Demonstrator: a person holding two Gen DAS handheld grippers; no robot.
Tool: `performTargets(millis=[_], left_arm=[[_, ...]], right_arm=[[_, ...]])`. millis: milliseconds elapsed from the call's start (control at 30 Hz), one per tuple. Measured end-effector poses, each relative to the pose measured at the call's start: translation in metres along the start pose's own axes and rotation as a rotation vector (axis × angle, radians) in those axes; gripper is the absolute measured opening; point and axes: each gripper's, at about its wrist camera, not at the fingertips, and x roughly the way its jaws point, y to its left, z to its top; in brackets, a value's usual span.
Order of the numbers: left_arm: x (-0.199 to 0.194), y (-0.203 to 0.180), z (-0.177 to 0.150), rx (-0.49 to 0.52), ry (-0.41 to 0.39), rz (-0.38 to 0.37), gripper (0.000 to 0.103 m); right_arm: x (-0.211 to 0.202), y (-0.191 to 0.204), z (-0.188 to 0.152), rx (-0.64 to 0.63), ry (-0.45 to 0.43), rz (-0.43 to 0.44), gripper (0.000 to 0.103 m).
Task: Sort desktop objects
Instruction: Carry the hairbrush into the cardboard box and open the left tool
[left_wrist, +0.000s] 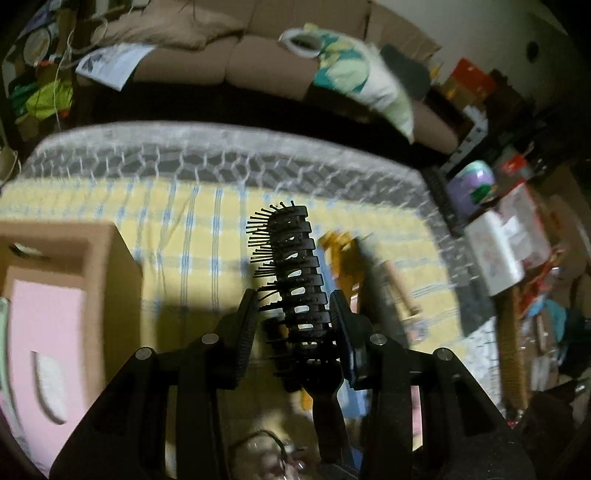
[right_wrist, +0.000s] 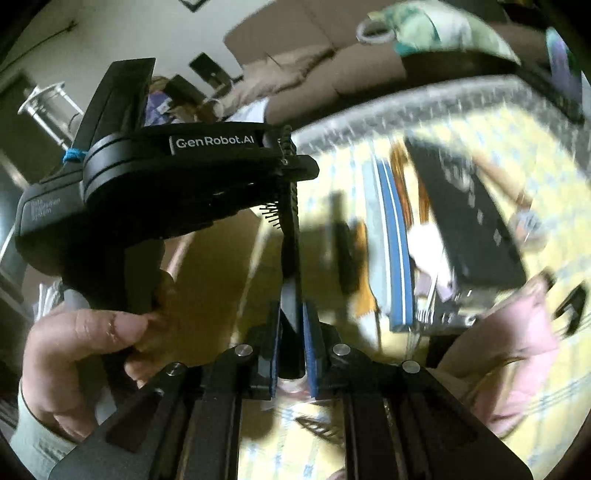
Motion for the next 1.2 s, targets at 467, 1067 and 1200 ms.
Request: performTargets(millis=[467, 1067, 1200], left_arm=[[-0.135, 0.112, 0.016, -0.001, -0.085, 0.135, 0.037], [-0.071, 0.237, -0.013, -0.047, 0.043, 0.245, 0.037], [-0.092, 0.234, -0.011, -0.039, 0.004, 0.227, 0.055]], right_arm=[[0.013, 0.155, 0.004, -0.006, -0.004, 0.222, 0.012], [0.166, 0.2, -0.021, 0.09, 0.228, 0.11, 0.01], [0.155, 0.198, -0.021, 0.074, 0.206, 0.1, 0.012]])
